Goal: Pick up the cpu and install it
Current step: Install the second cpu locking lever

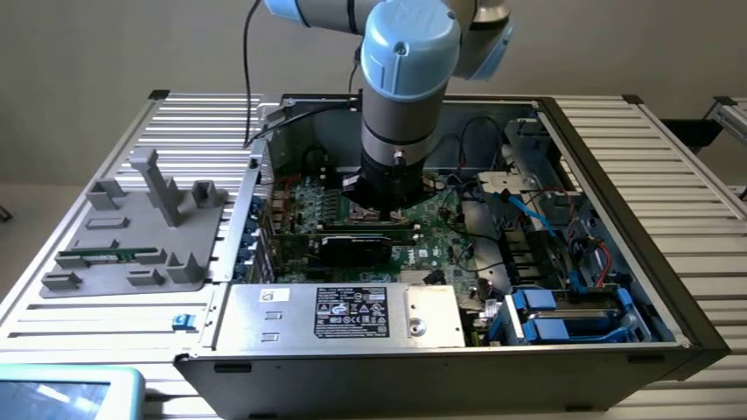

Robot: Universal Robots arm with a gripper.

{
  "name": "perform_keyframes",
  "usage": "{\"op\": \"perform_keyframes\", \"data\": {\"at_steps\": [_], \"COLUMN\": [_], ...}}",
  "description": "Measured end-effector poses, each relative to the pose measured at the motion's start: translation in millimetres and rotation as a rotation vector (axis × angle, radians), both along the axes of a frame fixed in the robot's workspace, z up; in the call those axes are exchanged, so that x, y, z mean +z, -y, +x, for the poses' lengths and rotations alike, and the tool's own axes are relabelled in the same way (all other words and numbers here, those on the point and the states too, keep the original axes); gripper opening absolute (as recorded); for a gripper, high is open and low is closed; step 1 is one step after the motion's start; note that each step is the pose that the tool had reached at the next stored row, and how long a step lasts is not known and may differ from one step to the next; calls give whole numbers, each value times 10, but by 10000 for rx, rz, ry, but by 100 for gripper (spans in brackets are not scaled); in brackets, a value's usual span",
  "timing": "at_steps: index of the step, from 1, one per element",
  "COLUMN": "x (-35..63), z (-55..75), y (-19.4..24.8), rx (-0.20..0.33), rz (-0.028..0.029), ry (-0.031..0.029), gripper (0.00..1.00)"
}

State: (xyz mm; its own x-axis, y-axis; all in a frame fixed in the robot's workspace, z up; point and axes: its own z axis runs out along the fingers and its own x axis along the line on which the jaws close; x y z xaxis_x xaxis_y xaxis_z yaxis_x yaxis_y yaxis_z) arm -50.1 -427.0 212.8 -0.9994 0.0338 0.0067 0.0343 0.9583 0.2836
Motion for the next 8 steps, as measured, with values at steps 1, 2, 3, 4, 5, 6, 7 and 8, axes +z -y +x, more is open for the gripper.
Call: {"op": "perform_keyframes", "data": {"at_steps": [1,2,3,4,5,6,7,8], "x": [0,0,0,0,0,0,0,0], "z": [0,0,-1,-1,-1,-1,-1,-1], "y": [0,1,2,4,12,34,62,89], "rx": [0,-1,-2,-3,-1,-1,-1,-1], "rz": [0,1,0,3,28,62,107,164], "ry": [0,0,0,1,1,1,1,1], "gripper": [9,9,9,9,9,9,9,9]}}
